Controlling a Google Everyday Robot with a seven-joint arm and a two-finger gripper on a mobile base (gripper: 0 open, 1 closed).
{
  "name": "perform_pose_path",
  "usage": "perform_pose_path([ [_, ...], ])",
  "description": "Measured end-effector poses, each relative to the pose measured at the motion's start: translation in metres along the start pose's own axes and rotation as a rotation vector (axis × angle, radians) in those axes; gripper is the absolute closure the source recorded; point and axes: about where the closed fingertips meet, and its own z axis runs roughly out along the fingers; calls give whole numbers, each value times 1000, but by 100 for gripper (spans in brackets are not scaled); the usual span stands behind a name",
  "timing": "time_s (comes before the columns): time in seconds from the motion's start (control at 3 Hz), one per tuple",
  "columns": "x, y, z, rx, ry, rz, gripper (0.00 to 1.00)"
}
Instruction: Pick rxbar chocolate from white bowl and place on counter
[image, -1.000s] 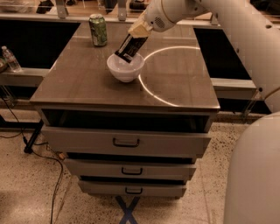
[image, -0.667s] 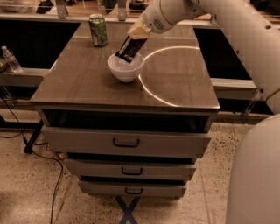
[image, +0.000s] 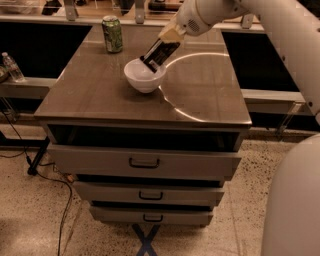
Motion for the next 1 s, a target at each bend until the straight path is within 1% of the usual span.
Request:
perform_pose_path([
  [0.33, 20, -51, -30, 87, 6, 50, 100],
  [0.67, 28, -87, -45, 157, -8, 88, 100],
  [1.0, 35, -97, -43, 159, -20, 123, 100],
])
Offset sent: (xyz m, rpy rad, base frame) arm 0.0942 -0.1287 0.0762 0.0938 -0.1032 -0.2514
